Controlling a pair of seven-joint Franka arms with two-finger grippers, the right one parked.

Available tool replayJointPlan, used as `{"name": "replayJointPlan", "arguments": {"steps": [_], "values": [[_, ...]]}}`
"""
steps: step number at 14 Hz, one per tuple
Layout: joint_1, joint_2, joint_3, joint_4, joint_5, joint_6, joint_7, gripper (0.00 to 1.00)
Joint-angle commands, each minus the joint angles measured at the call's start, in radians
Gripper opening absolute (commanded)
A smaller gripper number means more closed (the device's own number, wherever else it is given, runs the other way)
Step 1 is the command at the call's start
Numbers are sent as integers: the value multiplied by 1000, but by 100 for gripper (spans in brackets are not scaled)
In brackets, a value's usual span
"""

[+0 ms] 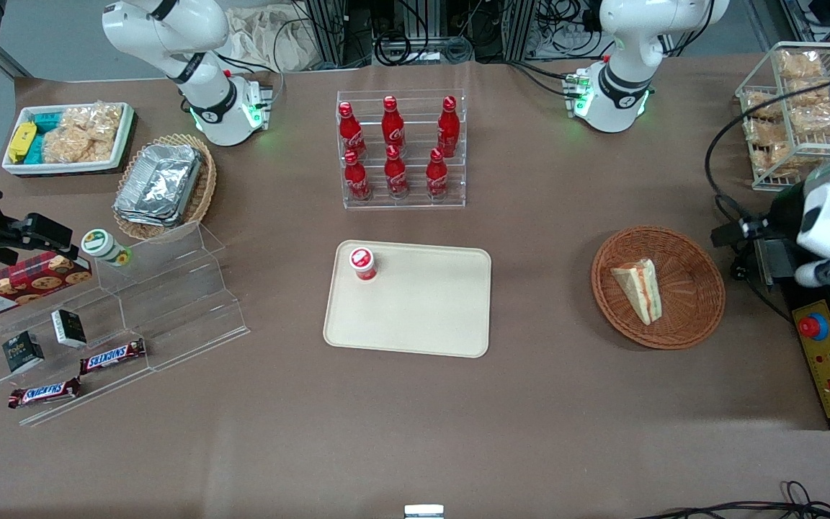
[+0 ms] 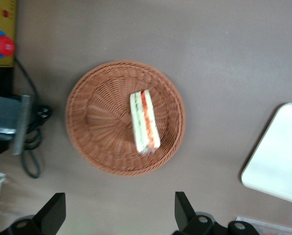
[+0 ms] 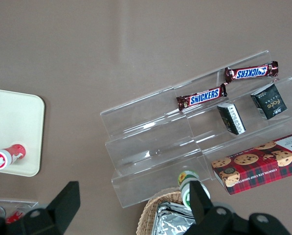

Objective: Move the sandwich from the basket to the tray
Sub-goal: 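Lower the open left gripper over the sandwich in the wicker basket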

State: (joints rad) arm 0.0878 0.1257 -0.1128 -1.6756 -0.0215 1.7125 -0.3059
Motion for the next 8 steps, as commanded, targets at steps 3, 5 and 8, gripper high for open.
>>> {"name": "replayJointPlan", "arguments": {"steps": [3, 5, 8], "values": [[0, 112, -1, -111, -32, 160, -94, 100], [0, 159, -1, -159, -35, 235, -114, 100], [0, 206, -1, -237, -34, 356, -122, 100]]}}
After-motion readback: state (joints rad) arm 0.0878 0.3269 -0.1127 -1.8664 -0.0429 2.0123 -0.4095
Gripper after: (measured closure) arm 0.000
